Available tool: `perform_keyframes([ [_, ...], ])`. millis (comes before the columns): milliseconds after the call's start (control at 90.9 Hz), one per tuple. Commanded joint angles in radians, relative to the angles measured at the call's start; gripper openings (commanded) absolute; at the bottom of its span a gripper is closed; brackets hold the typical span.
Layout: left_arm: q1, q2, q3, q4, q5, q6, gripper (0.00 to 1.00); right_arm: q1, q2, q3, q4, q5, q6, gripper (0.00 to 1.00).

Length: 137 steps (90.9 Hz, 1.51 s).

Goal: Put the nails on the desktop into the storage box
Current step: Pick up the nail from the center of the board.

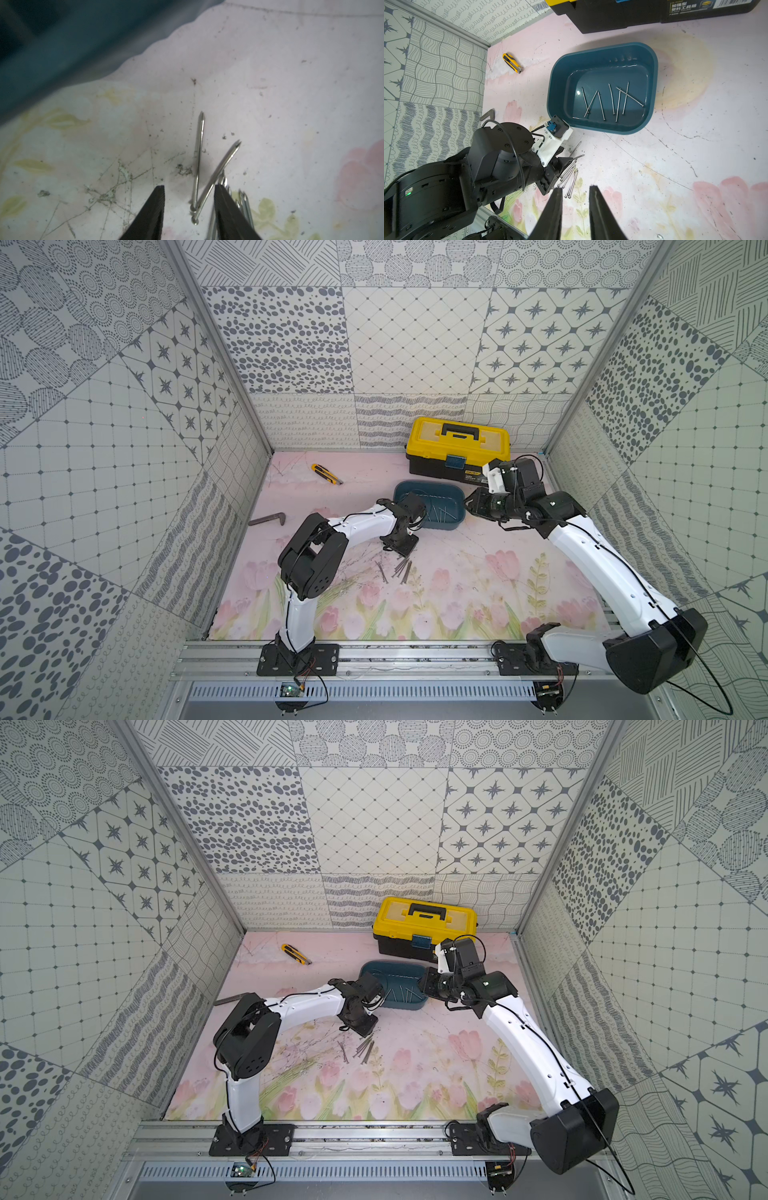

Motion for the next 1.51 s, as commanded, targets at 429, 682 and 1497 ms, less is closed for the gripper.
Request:
perform_keyframes([
  [429, -0.014, 0.044, -0.012, 0.019, -0.061, 0.008, 0.37, 0.002, 0.011, -0.016, 0.04, -0.016, 0.012, 0.28],
  [682, -0.048, 0.069, -0.048, 0.014, -0.095, 0.02, 0.14, 0.002, 0.002, -0.016, 0.04, -0.012, 0.012, 0.28],
  [1497, 0.093, -0.299, -0.179, -0.02, 0.179, -0.139, 0.0, 0.006, 0.026, -0.04, 0.131, -0.143, 0.056, 0.41],
])
